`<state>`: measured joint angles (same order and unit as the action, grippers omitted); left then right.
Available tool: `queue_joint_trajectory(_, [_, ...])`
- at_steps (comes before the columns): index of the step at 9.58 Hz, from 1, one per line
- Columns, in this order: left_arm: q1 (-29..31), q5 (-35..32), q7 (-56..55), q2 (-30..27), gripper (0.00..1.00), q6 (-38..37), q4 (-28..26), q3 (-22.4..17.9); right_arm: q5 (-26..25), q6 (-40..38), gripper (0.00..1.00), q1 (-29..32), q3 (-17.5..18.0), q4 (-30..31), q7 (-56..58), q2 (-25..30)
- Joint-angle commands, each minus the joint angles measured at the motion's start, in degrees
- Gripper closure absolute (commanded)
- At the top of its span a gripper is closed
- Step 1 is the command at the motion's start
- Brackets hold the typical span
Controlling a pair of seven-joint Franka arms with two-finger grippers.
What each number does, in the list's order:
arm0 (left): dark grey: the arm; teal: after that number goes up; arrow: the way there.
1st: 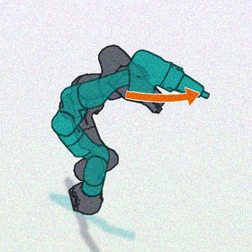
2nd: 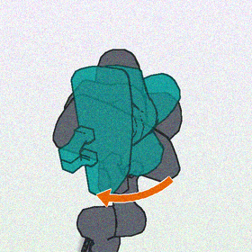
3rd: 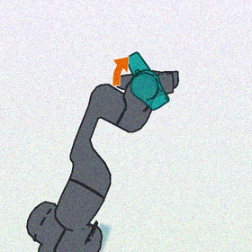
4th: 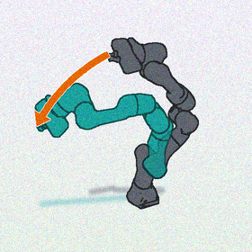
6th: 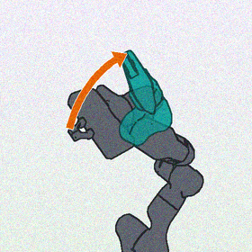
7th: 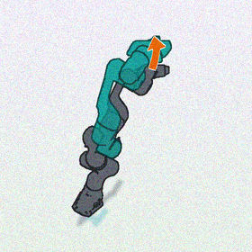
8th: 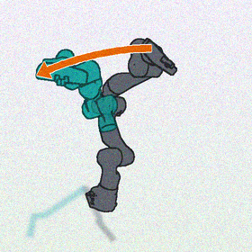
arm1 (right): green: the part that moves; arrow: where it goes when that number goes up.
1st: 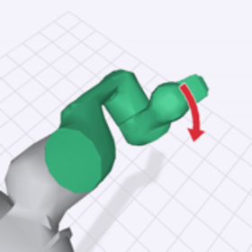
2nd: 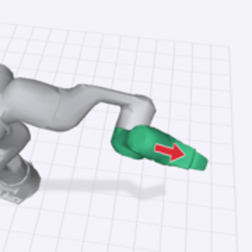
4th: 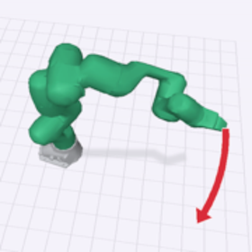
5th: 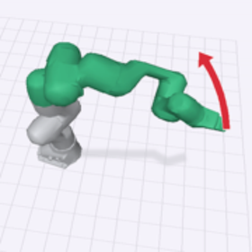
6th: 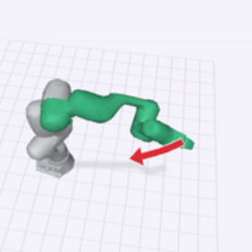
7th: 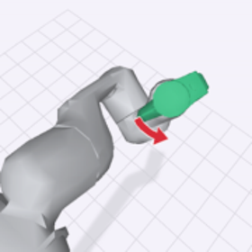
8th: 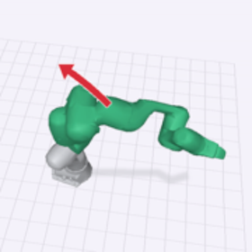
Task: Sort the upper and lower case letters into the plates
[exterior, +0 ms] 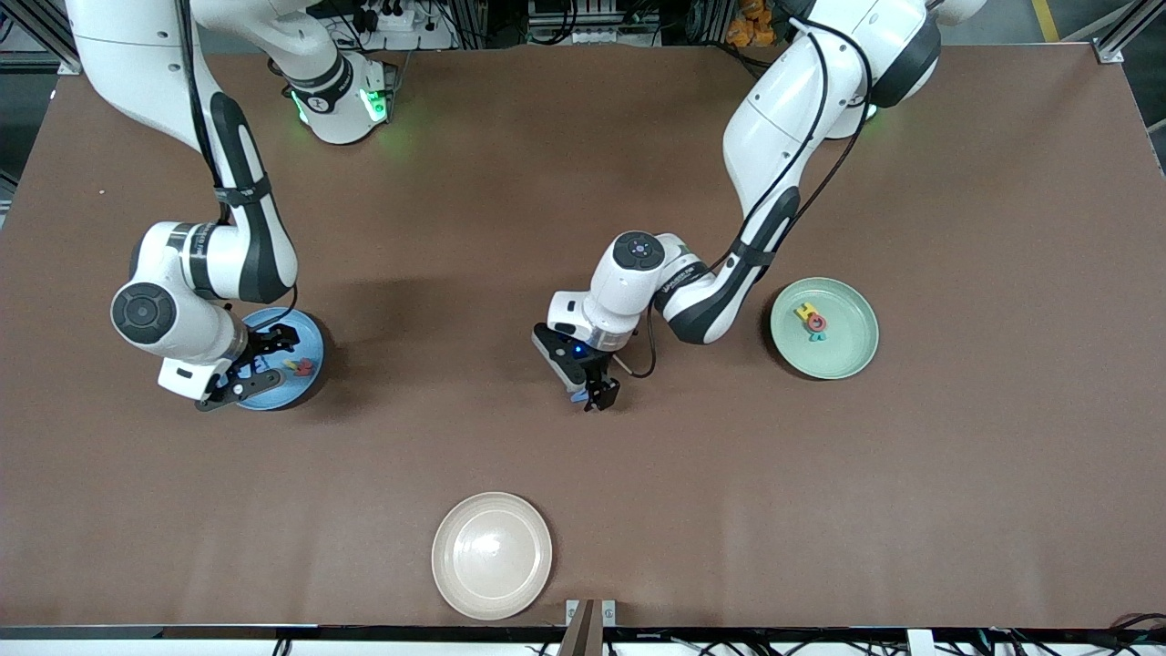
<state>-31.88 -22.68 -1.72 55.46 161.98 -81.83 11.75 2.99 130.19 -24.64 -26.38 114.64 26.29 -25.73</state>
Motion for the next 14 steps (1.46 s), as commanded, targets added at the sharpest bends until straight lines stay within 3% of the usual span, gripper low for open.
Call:
queue_joint_trajectory(1, [-0.8,1.2,-1.9,2.6,0.00,-0.1,3.2,-0.4,-1.1,0.8,0.00,-0.6,-0.1,0.8,-0.2,0.5])
queue_joint_trajectory(3, [-1.2,1.1,-3.0,2.6,0.00,-0.1,3.2,-0.5,-1.1,1.4,0.00,-1.0,-0.1,0.8,-0.2,-0.2])
queue_joint_trajectory(5, [-1.1,1.1,-3.1,2.5,0.19,-0.2,2.9,-0.5,-1.1,1.4,0.00,-1.3,-0.1,0.8,-0.2,-0.4])
queue_joint_trajectory(7, [-0.6,0.7,-3.0,1.9,0.21,-0.5,1.8,-0.6,-1.1,1.4,0.00,-1.4,-0.1,0.7,-0.2,-0.5])
queue_joint_trajectory(8, [-0.6,0.7,-3.0,1.8,0.28,-1.0,1.2,-0.6,-1.1,1.4,0.00,-1.4,-0.1,0.6,-0.2,-0.5])
queue_joint_trajectory(14, [-0.1,0.9,-2.9,-0.4,0.43,-9.6,0.4,-0.5,-1.1,1.3,0.00,-1.4,-0.1,0.3,-0.2,-0.5])
